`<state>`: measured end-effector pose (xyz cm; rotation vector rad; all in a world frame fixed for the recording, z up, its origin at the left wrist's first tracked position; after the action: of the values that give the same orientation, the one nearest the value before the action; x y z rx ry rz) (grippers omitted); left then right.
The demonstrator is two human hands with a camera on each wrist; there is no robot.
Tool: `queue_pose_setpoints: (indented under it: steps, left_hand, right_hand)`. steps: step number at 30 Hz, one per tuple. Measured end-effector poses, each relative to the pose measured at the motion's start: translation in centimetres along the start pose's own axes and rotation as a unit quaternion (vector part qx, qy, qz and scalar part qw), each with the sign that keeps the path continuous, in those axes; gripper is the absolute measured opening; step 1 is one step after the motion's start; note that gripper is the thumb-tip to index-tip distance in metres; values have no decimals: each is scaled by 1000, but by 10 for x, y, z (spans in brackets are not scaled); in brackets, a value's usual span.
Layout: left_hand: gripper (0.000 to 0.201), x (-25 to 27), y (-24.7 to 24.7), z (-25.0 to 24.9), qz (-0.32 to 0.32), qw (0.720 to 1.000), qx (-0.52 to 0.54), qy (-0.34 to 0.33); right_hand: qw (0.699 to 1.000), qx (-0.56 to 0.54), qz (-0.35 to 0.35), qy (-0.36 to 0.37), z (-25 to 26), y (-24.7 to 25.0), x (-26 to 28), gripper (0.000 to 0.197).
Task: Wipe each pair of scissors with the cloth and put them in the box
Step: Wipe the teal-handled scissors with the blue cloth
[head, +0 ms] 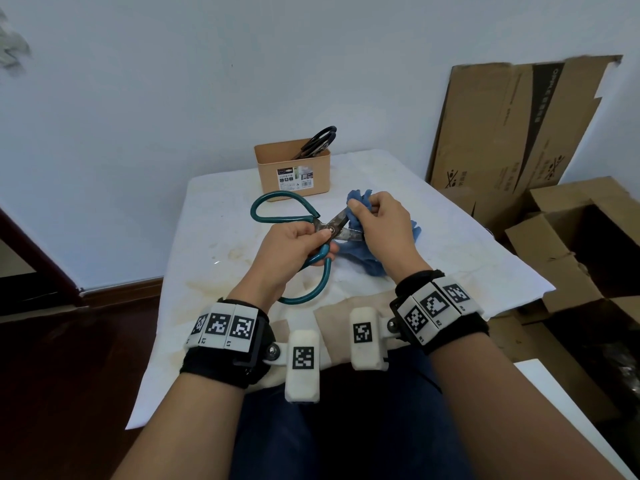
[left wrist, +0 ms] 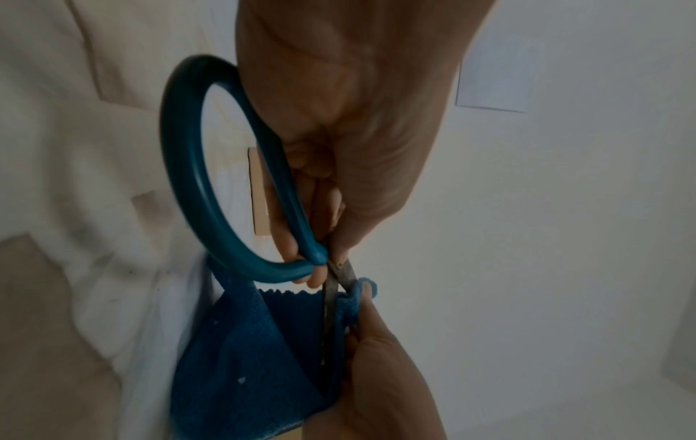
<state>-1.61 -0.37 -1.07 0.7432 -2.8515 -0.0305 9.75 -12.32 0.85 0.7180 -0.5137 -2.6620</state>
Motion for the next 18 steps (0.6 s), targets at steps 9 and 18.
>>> queue_pose_setpoints:
  steps: [9,18]
  left_hand:
    - [18,-3,3,2,8,1000,-26,7]
    - [13,-2,6,4,19,999,-30,20]
  right_hand:
    - [999,-27,-11,-19,-11,-2,-1,24]
    - [994,-62,-76,-48,-27,14,0,24]
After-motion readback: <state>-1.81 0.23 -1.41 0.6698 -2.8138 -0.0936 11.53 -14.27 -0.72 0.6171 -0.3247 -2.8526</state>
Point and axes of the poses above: each hand's wrist, its own x-axis away from the middle knuckle, its own y-axis out of the back of the hand, z = x × y, the point moved 4 cm from there along -x, towards the middle knuckle, and after that the axes turned 11 degrees about y, right-handed, at the moved point
